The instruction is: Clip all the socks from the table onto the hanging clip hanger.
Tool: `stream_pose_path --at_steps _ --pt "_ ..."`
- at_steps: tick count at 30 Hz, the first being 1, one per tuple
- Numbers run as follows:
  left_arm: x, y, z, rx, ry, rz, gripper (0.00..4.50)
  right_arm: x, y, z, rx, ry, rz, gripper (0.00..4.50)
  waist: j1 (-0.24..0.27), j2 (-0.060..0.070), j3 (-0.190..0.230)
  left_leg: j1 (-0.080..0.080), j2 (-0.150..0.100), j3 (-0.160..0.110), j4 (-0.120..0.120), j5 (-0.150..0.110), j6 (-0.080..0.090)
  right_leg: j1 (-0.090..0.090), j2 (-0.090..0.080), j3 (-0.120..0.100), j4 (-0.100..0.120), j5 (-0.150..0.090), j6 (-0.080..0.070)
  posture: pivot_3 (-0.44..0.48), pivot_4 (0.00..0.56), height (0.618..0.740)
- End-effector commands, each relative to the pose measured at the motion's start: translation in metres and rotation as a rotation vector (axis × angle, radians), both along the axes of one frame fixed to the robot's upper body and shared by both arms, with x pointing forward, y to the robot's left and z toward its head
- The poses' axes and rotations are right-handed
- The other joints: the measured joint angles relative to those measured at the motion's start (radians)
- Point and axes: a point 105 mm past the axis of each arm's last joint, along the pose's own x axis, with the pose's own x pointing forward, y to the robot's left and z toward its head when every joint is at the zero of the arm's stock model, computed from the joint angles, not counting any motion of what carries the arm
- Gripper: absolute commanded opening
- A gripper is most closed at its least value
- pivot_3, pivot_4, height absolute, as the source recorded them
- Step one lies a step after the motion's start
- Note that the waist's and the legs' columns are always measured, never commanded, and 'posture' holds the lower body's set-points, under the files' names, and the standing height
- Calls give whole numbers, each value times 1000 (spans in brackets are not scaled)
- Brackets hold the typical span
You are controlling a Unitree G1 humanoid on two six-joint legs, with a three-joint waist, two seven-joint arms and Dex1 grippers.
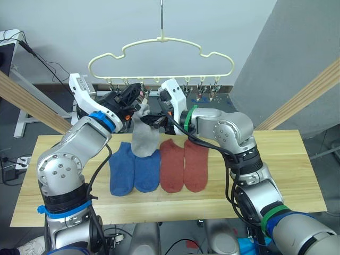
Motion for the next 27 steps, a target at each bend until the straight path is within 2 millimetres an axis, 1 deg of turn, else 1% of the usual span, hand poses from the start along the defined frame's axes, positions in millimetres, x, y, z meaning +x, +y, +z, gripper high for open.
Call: stream_pose_path --at_steps 1,8,13,16,20,27 --pt "-2 5 0 12 -3 29 200 -6 5 5 23 -4 26 45 0 0 0 0 0 0 0 0 0 0 0 0 0 0 0 -97 345 740" --pt "-2 5 0 14 -3 29 200 -11 9 3 20 2 42 45 0 0 0 0 0 0 0 0 0 0 0 0 0 0 0 -94 346 740" --pt "-3 4 -1 19 -1 26 200 -7 8 12 34 -22 31 45 0 0 0 0 0 0 0 0 0 0 0 0 0 0 0 -96 345 740" --pt "-3 5 -1 21 -1 27 200 -4 2 19 41 -44 16 45 0 0 0 0 0 0 0 0 0 0 0 0 0 0 0 -97 344 740" --pt "-3 5 -2 23 0 27 200 -4 -3 26 50 -62 15 45 0 0 0 0 0 0 0 0 0 0 0 0 0 0 0 -102 345 740" --pt "-2 4 -2 21 2 24 200 -4 -5 29 55 -72 11 45 0 0 0 0 0 0 0 0 0 0 0 0 0 0 0 -106 347 740"
